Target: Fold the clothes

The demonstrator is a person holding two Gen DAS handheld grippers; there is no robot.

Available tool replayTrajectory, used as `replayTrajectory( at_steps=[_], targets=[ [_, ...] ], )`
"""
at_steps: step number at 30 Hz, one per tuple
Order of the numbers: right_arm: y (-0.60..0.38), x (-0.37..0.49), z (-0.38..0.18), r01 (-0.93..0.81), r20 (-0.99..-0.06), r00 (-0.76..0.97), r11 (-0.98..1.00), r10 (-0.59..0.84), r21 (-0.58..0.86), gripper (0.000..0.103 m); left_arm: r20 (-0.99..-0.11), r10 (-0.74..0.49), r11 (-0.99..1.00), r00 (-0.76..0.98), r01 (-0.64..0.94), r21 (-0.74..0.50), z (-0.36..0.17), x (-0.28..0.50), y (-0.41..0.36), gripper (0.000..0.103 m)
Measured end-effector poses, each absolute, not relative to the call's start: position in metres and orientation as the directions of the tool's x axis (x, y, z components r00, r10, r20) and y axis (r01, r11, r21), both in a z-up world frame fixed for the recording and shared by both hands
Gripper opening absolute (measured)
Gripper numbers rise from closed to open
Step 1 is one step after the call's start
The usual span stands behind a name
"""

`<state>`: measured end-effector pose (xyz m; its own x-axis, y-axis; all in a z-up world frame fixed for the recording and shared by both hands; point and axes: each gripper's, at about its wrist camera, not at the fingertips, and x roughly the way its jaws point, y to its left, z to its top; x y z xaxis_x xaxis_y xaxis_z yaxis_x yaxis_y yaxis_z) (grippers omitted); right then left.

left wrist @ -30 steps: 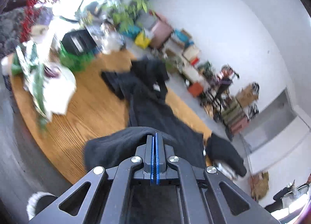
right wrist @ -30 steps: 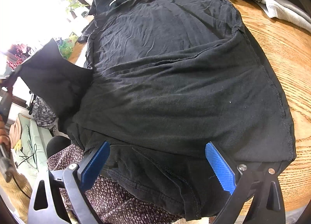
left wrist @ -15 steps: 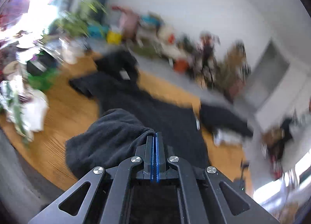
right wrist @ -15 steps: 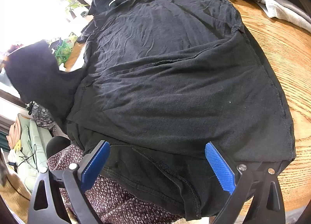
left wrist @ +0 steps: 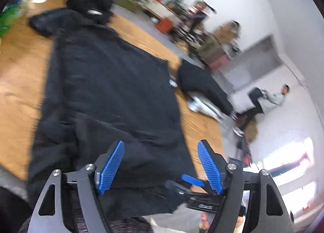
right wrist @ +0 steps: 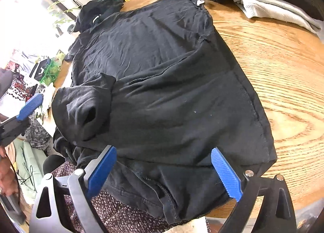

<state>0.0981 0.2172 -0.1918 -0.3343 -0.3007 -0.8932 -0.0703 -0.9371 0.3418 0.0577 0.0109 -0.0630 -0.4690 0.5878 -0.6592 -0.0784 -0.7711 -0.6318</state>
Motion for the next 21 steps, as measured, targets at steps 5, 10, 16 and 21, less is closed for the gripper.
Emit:
replayTrajectory(
  at_steps=[5, 10, 16, 21],
  targets=[
    [0.204, 0.093, -0.193, -0.036, -0.896, -0.315, -0.940, -0.312, 0.339, 0.095, -0.711, 0.483, -0.807, -0.511, 0.056, -0.589, -0.075, 0.061, -0.032, 0.076],
    [0.196, 0.093, -0.189, -0.010, -0.895, -0.316, -0.942, -0.316, 0.337, 0.095, -0.752, 0.439, -0.810, -0.491, 0.147, -0.568, -0.096, 0.062, -0.053, 0.076],
    [0.197, 0.093, -0.189, -0.019, -0.898, -0.313, -0.943, -0.310, 0.332, 0.095, -0.814, 0.389, -0.859, -0.432, 0.148, -0.490, -0.116, 0.056, -0.037, 0.076],
    [0.198, 0.095, -0.188, -0.021, -0.896, -0.314, -0.942, -0.313, 0.336, 0.095, -0.843, 0.372, -0.875, -0.388, 0.156, -0.457, -0.132, 0.054, -0.026, 0.051]
  ],
)
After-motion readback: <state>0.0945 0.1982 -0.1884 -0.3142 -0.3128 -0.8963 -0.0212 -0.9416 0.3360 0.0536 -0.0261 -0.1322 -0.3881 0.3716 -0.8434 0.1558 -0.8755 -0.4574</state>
